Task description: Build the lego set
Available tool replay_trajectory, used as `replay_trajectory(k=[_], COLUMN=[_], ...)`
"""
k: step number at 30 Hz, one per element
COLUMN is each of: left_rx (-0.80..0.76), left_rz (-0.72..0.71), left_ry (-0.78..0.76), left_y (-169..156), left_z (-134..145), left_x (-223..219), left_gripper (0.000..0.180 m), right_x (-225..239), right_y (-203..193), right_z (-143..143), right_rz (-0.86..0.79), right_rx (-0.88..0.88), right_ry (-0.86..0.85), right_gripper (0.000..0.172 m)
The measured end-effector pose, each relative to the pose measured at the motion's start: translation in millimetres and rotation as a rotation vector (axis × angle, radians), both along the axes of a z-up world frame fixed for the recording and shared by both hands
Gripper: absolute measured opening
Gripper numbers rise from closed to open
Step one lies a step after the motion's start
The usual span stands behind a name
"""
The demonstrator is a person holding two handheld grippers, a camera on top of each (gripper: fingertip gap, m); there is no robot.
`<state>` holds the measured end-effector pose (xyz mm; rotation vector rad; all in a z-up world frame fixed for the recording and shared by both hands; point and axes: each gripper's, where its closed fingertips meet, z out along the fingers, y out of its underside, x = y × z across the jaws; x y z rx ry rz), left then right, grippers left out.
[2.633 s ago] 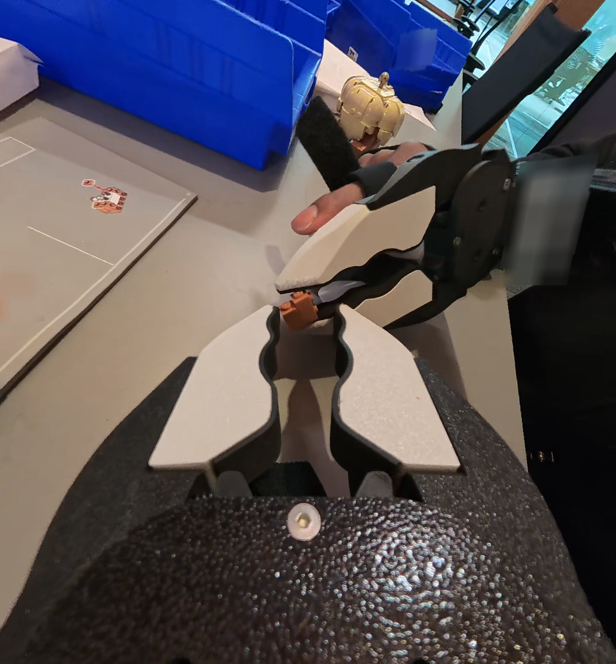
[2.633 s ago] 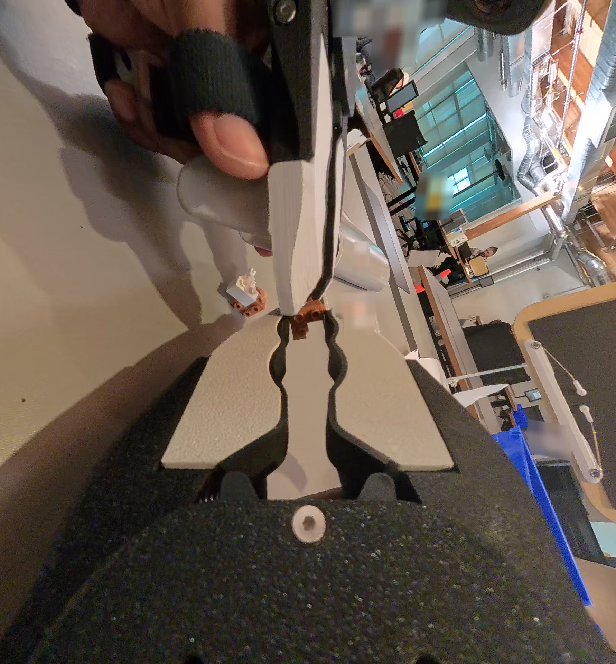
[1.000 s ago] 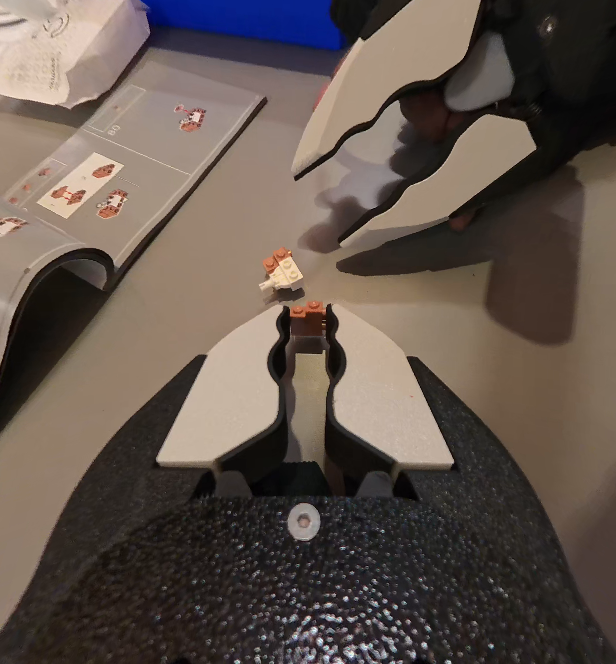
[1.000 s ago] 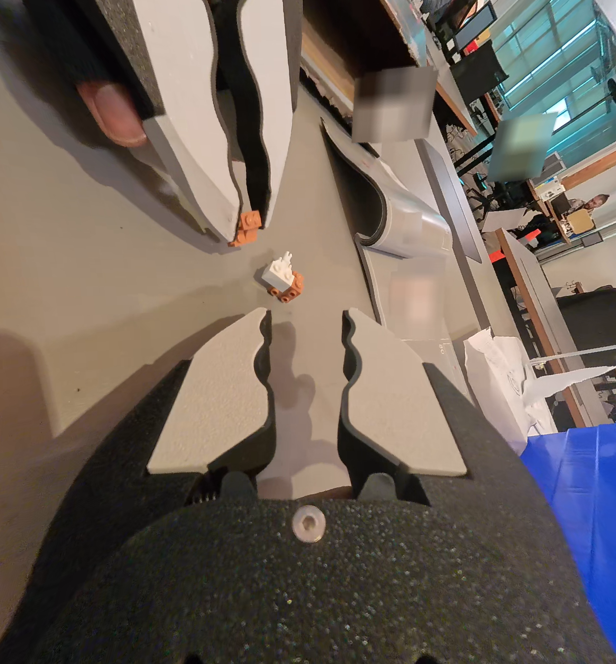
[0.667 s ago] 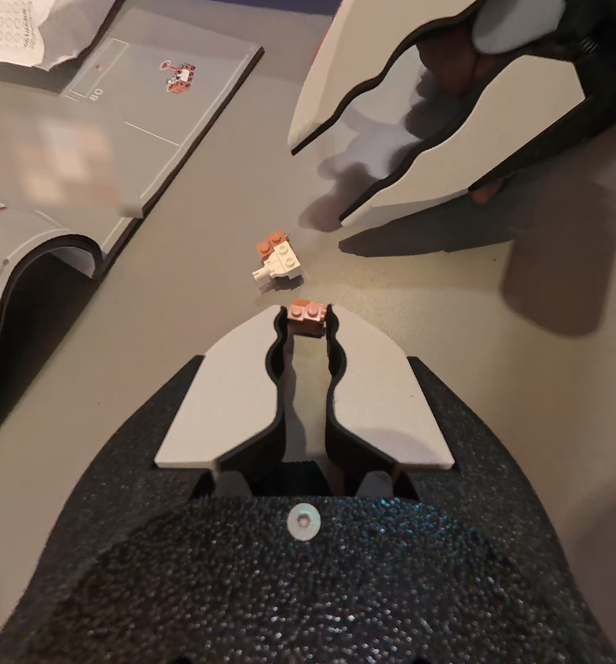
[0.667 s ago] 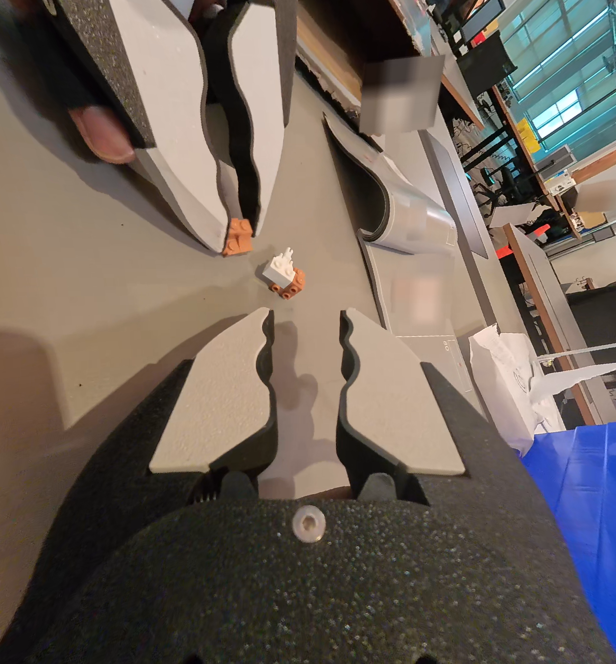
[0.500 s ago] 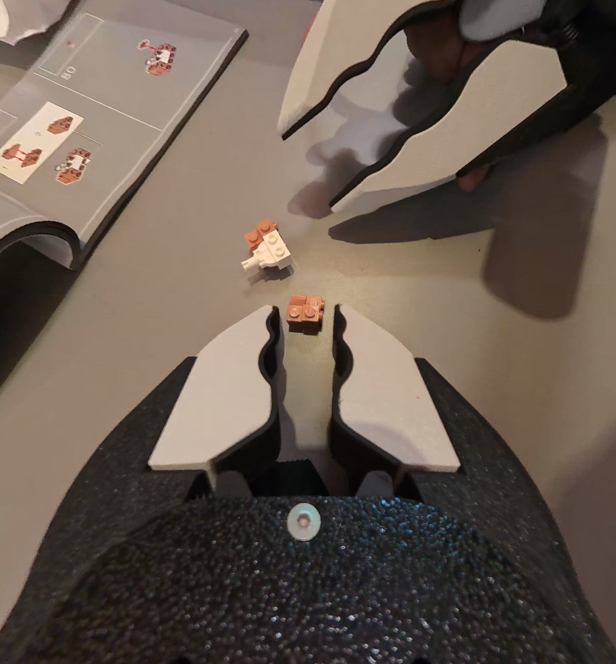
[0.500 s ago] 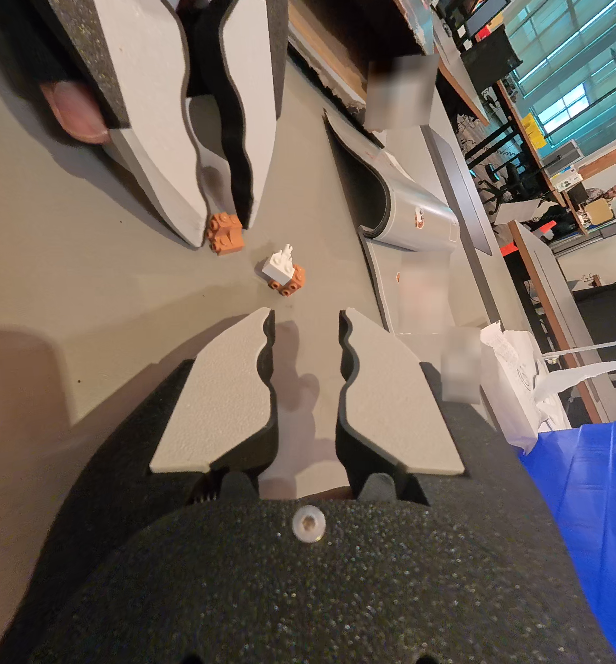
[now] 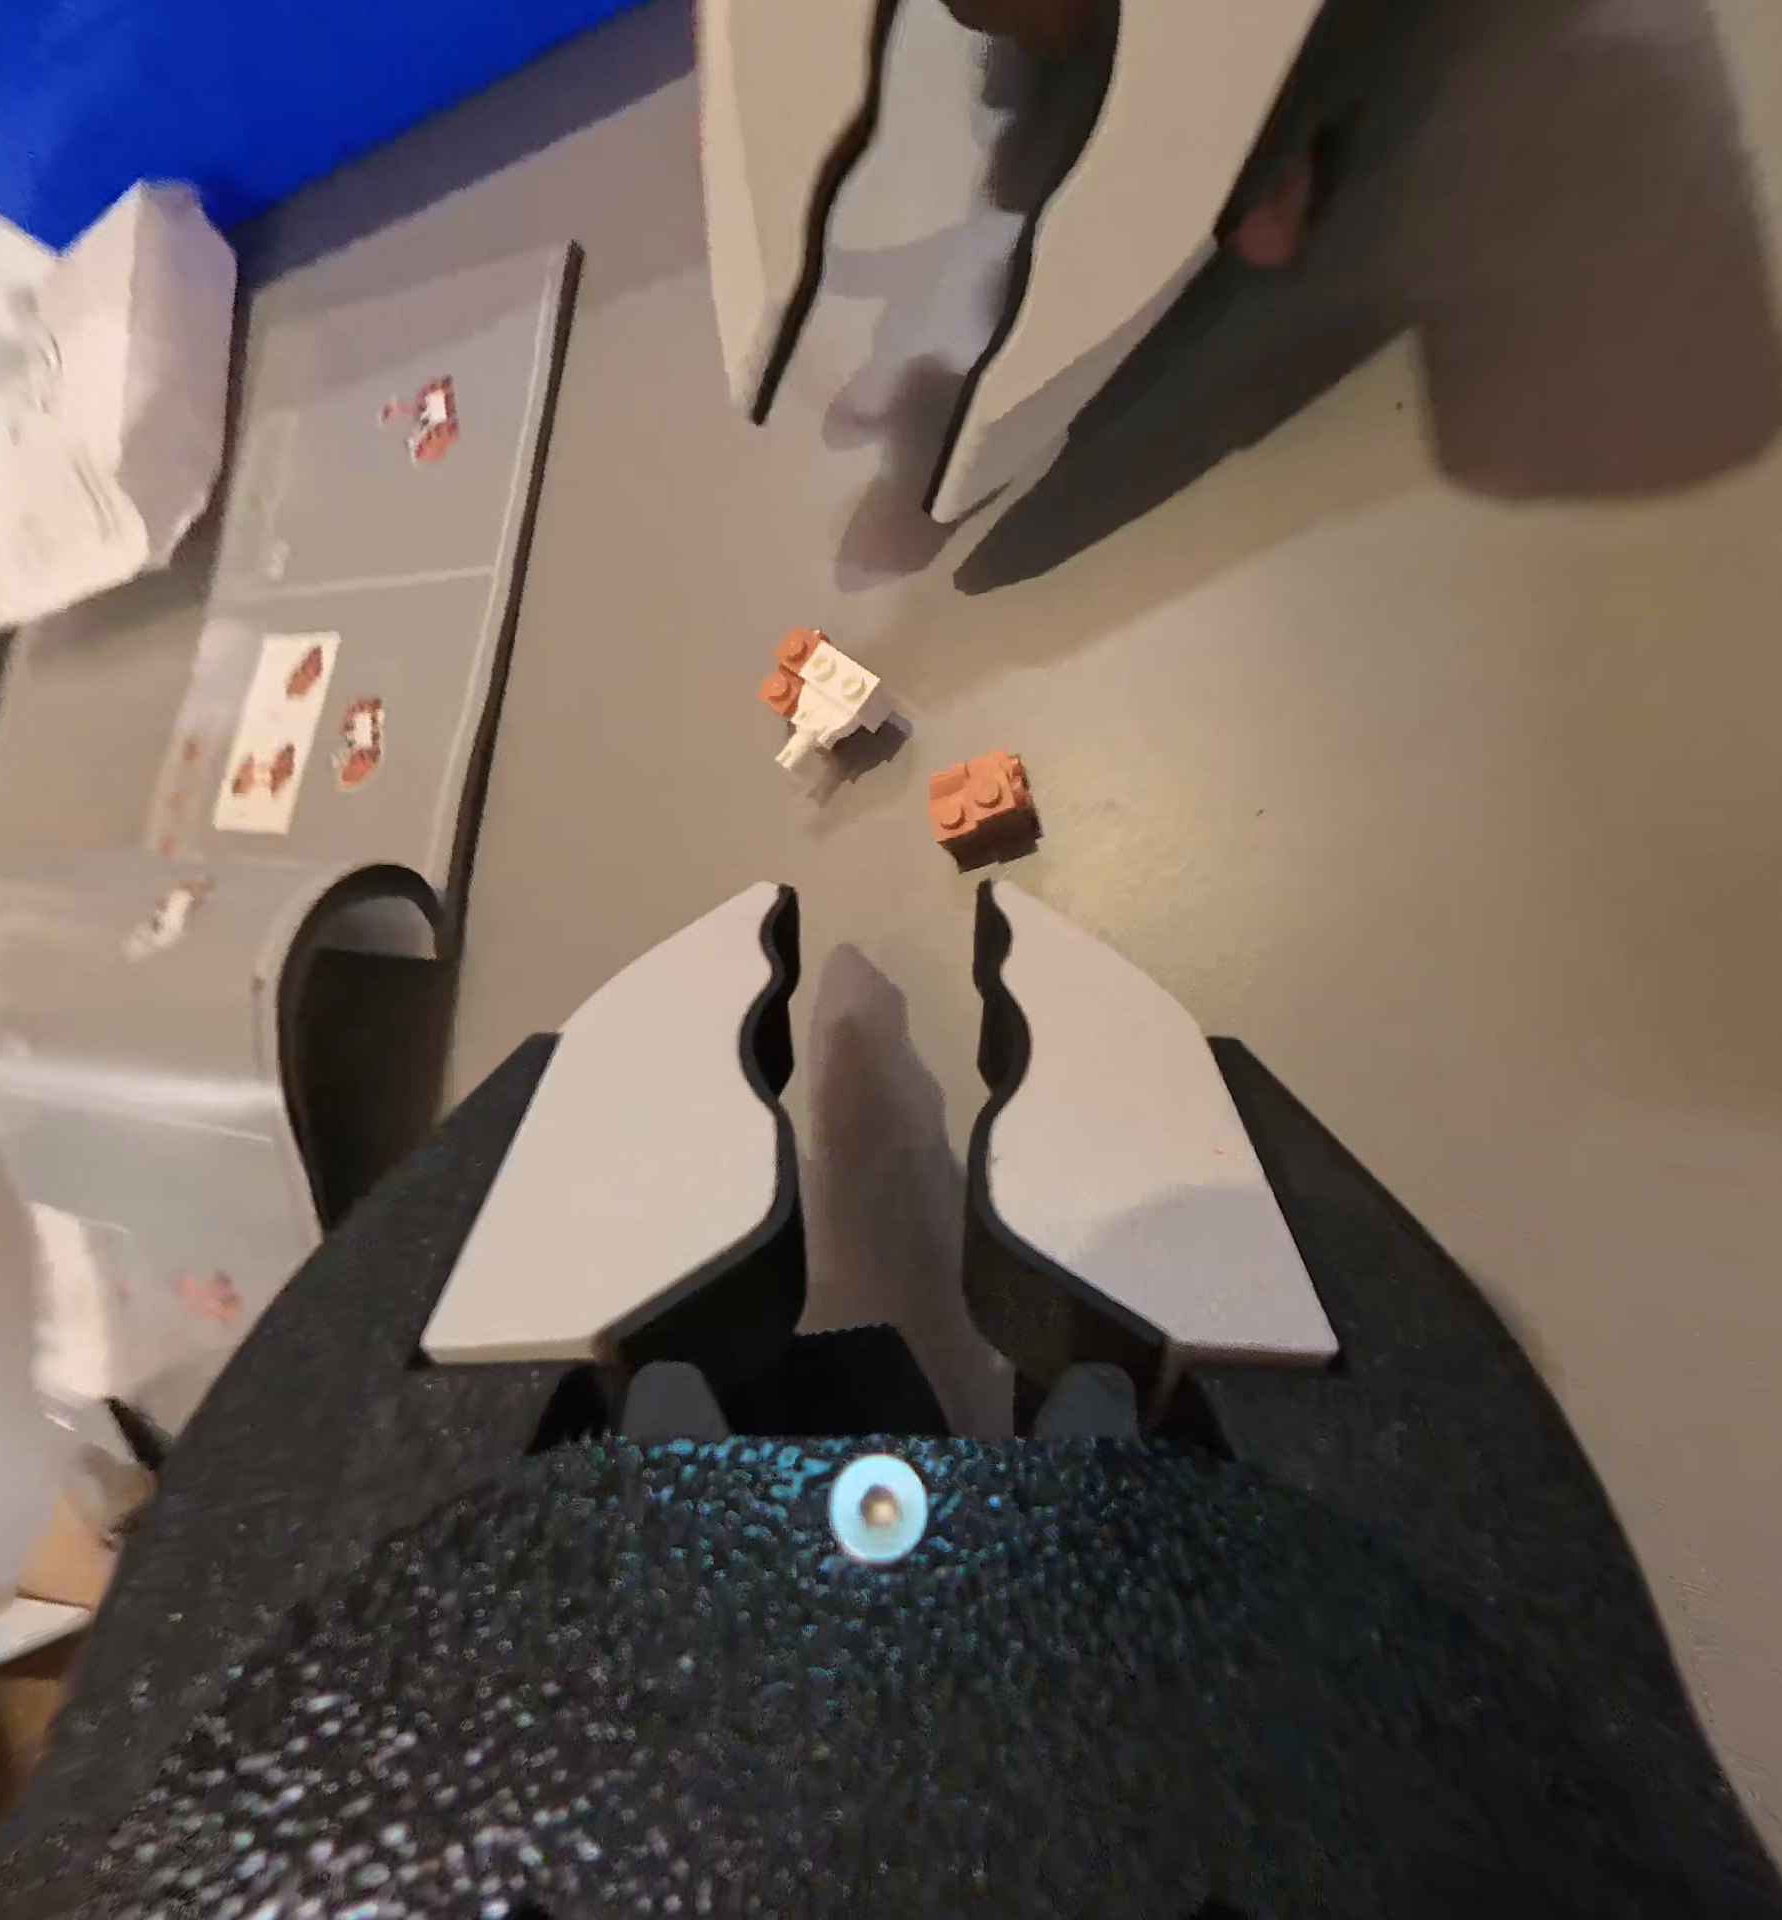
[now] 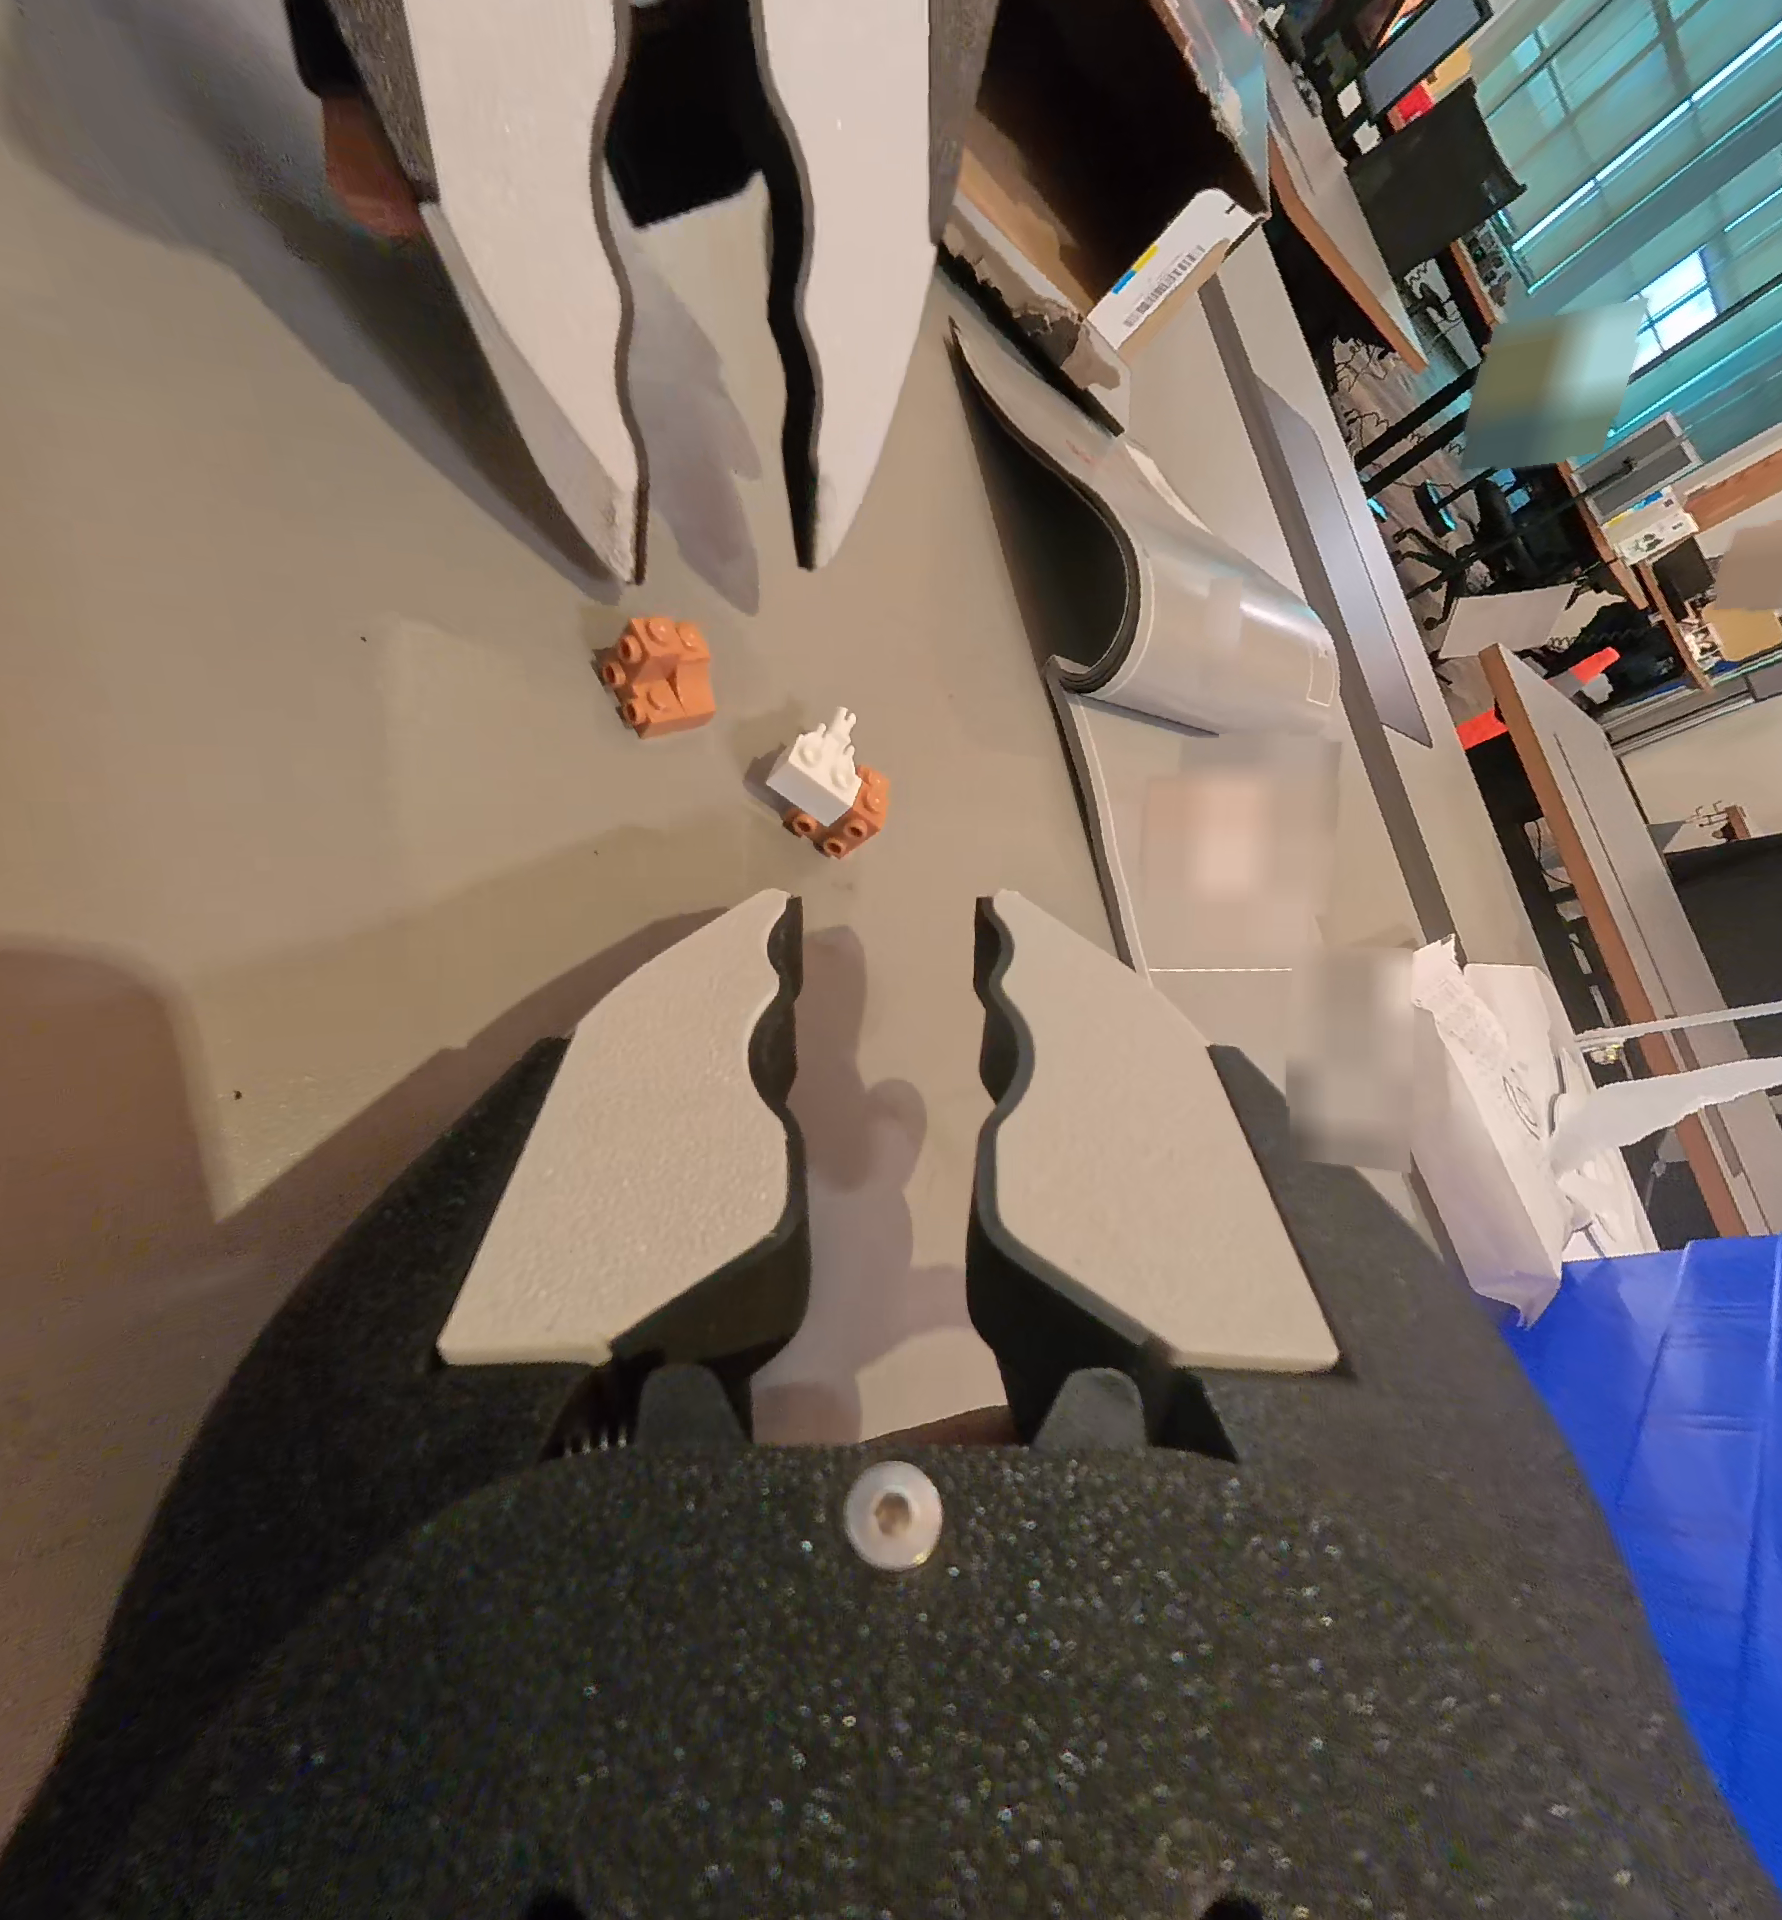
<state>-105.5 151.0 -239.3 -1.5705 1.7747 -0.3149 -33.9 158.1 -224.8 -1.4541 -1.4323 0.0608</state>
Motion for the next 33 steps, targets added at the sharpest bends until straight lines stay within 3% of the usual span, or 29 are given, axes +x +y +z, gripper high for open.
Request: replay_trajectory(k=[6,10,20,33], left_rx=[0.227,0.263,0.2,0.033], left_rz=[-0.212,-0.219,-0.212,-0.329], left_ry=[0.084,0.082,0.098,0.07], left_y=[-5.5,-4.3,3.5,16.9], left_z=[-0.8,1.5,-3.6,-3.3], left_x=[14.7,23.4,31.4,33.2], left_gripper=[0.035,0.029,0.031,0.053], right_x=[-0.1,-0.2,0.0,-0.4], right_y=[-0.6,-1.4,-3.2,-4.4], right_z=[0.0,-0.2,-0.5,-2.2], right_rz=[0.006,0.011,0.02,0.036], right_rx=[0.003,0.004,0.006,-0.042], right_ry=[-0.001,-0.002,-0.005,0.0], right_gripper=[0.031,0.03,0.029,0.028])
